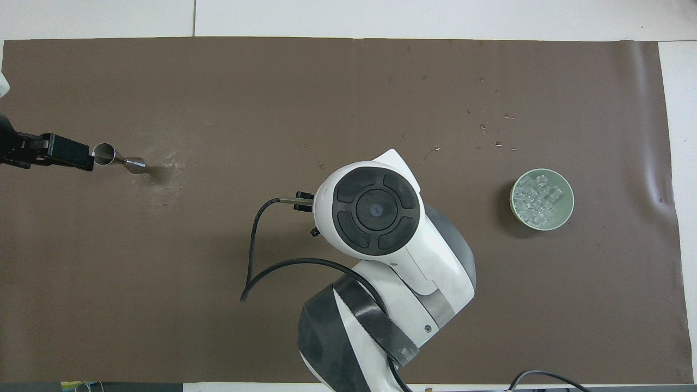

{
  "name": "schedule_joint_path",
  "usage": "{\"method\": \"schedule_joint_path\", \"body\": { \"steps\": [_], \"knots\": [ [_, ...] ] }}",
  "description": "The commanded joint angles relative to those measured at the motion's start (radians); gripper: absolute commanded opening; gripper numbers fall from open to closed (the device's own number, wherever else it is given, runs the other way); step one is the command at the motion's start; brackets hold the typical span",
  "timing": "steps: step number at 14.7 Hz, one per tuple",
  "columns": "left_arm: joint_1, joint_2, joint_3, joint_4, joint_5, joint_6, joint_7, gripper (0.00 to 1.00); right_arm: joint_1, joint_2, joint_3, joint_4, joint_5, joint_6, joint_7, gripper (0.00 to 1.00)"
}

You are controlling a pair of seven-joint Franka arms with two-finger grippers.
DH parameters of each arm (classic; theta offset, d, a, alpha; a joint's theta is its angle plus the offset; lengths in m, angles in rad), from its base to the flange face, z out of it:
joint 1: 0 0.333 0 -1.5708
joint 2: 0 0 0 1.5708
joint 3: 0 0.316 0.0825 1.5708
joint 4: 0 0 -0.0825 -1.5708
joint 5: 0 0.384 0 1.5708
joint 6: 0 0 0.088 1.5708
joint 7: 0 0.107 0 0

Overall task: Pour wine and add ice with both arms
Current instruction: 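Tilt the green container with the right gripper to pour into the glass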

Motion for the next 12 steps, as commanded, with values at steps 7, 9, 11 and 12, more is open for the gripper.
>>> {"method": "schedule_joint_path", "body": {
  "steps": [7,9,11,12],
  "knots": [
    [-0.011,-0.011,-0.010,0.000,0.025,-0.004,0.011,1.00,0.007,-0.064,0.002,-0.123,0.006,0.075,0.024,0.27],
    [-0.011,-0.011,-0.010,0.000,0.021,-0.004,0.004,1.00,0.005,-0.064,0.002,-0.124,0.007,0.080,0.026,0.39],
    [-0.011,-0.011,-0.015,0.000,0.022,-0.004,-0.001,1.00,0.007,-0.064,0.002,-0.123,0.011,0.087,0.039,0.50],
    [-0.011,-0.011,-0.015,0.000,0.022,-0.004,-0.003,1.00,0.007,-0.064,0.002,-0.121,0.011,0.081,0.044,0.52]
  ]
}}
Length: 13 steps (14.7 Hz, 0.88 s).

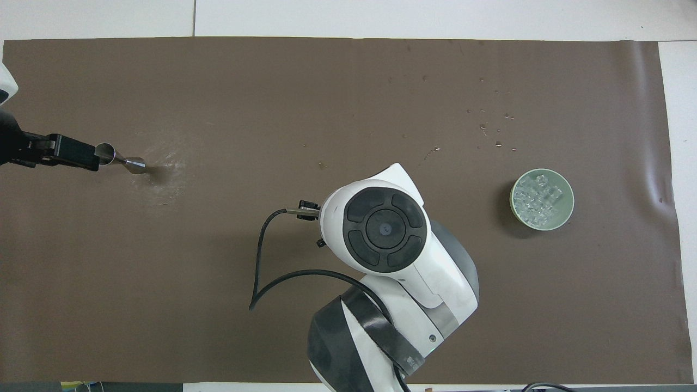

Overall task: Pour wine and add ice with both arms
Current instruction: 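Tilt the green container with the right gripper to pour into the glass, then carry the green container back and set it down with the right gripper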

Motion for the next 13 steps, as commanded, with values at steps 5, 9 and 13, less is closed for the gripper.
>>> {"method": "schedule_joint_path", "body": {
  "steps": [5,9,13],
  "knots": [
    [-0.009,-0.011,-0.018,-0.002,0.023,-0.005,-0.028,1.00,-0.050,0.020,-0.002,0.104,-0.007,-0.038,0.018,0.73],
    [-0.007,-0.012,-0.024,-0.002,0.023,-0.005,-0.107,1.00,-0.132,0.019,-0.006,0.134,-0.022,-0.113,-0.126,0.94],
    [-0.009,-0.012,-0.024,-0.002,0.023,-0.024,-0.108,1.00,-0.279,-0.048,-0.009,0.132,-0.022,-0.237,-0.310,1.00]
  ]
}}
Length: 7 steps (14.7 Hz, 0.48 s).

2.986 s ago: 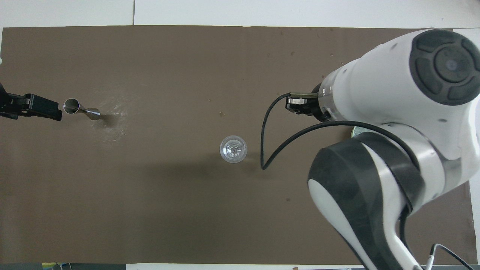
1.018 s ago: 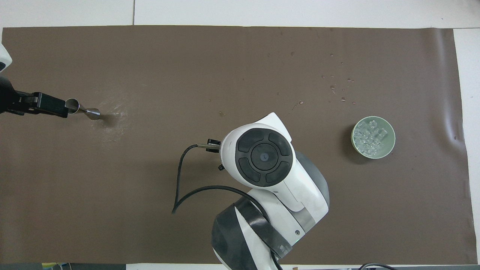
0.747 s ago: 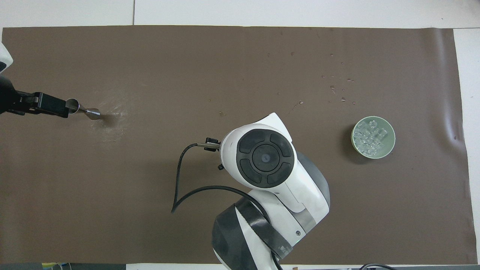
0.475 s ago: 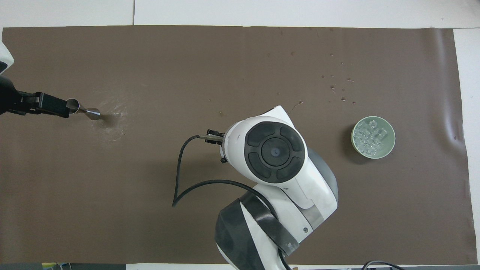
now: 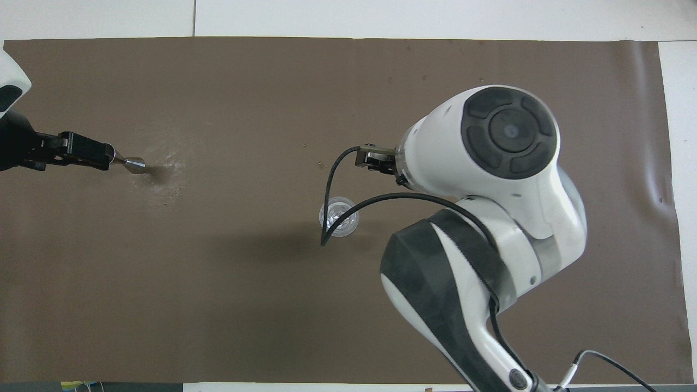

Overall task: Pour wine and add ice with both arms
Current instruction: 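Carry the green container back and set it down with the right gripper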

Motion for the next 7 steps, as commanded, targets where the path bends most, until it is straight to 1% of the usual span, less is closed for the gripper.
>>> {"method": "schedule_joint_path", "body": {
  "steps": [1,3,7],
  "knots": [
    [-0.009,-0.014,0.000,-0.002,0.023,-0.017,-0.021,1.00,-0.120,-0.068,0.006,-0.005,-0.006,-0.096,-0.121,1.00],
    [-0.009,-0.015,-0.001,-0.004,0.021,-0.018,-0.021,1.00,-0.246,-0.117,0.006,-0.011,-0.005,-0.177,-0.170,1.00],
    [-0.007,-0.018,-0.004,-0.007,0.021,-0.017,-0.022,1.00,-0.390,-0.155,0.002,-0.014,-0.006,-0.296,-0.319,1.00]
  ]
}}
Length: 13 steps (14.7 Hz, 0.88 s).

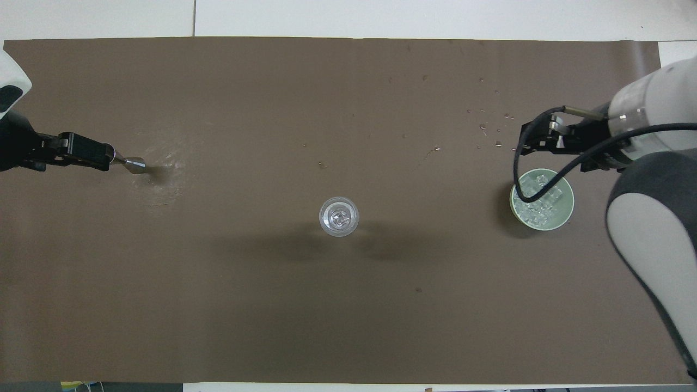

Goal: Pour wine and add ice with both arms

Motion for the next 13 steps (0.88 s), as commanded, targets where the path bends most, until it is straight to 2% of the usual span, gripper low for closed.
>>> {"method": "schedule_joint_path", "body": {
  "steps": [1,3,5,9,11,13],
  "knots": [
    [-0.007,-0.017,-0.003,-0.007,0.021,-0.015,-0.021,1.00,-0.086,-0.024,0.012,-0.019,-0.009,-0.056,-0.089,1.00],
    [-0.006,-0.020,-0.003,-0.013,0.021,-0.012,-0.019,1.00,-0.164,-0.042,0.013,-0.020,-0.012,-0.099,-0.214,1.00],
    [-0.007,-0.020,-0.003,-0.015,0.021,-0.015,-0.021,1.00,-0.216,-0.052,0.012,-0.020,-0.012,-0.117,-0.264,1.00],
    [-0.009,-0.022,-0.007,-0.016,0.020,-0.023,-0.036,1.00,-0.227,-0.056,0.010,-0.027,-0.029,-0.090,-0.272,1.00],
    [-0.009,-0.021,-0.007,-0.010,0.020,-0.023,-0.038,1.00,-0.227,-0.067,0.015,-0.063,-0.035,-0.047,-0.279,1.00],
    [-0.009,-0.017,-0.007,-0.006,0.021,-0.020,-0.036,1.00,-0.239,-0.067,0.024,-0.054,-0.035,-0.080,-0.305,1.00]
  ]
}}
